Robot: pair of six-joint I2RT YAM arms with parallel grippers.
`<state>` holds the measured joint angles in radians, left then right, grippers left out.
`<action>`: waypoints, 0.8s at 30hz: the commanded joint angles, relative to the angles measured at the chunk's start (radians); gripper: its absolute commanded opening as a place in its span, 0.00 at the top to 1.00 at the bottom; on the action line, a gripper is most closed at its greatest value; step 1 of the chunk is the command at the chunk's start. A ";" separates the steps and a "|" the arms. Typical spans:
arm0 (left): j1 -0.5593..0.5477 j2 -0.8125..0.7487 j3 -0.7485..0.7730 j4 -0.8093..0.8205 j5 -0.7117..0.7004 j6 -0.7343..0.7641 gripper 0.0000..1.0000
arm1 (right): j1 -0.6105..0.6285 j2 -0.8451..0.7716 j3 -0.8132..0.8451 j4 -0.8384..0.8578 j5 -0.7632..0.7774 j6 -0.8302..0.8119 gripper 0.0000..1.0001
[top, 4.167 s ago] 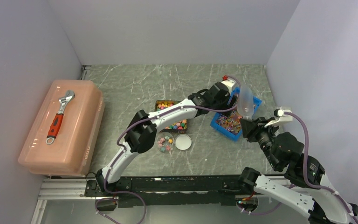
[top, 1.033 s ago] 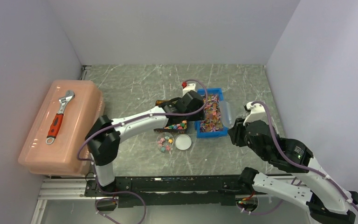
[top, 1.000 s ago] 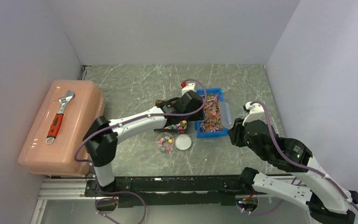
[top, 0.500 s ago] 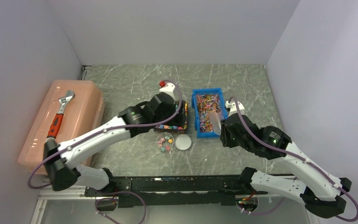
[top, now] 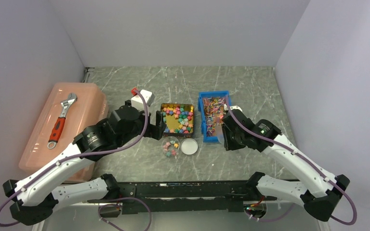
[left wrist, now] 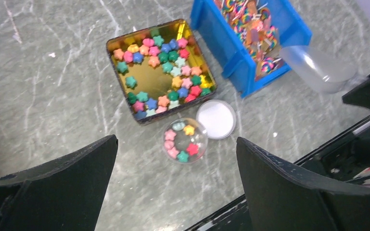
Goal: Pack the candies
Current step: Scoop the fake candies from the storage box.
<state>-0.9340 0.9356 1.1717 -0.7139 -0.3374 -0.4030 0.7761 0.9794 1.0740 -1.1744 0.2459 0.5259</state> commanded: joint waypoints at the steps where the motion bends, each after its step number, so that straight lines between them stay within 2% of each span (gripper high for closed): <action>1: 0.011 -0.036 -0.029 -0.037 -0.024 0.092 0.01 | -0.039 0.044 -0.011 0.028 -0.065 -0.024 1.00; 7: 0.017 -0.083 -0.137 0.033 -0.031 0.153 0.01 | -0.107 0.117 -0.002 0.046 -0.100 -0.056 1.00; 24: 0.019 -0.146 -0.188 0.022 -0.045 0.145 0.01 | -0.222 0.337 0.053 0.162 -0.158 -0.170 1.00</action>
<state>-0.9195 0.8043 0.9855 -0.7189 -0.3584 -0.2737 0.5701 1.2903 1.0775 -1.0878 0.1112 0.3954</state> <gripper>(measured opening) 0.994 0.323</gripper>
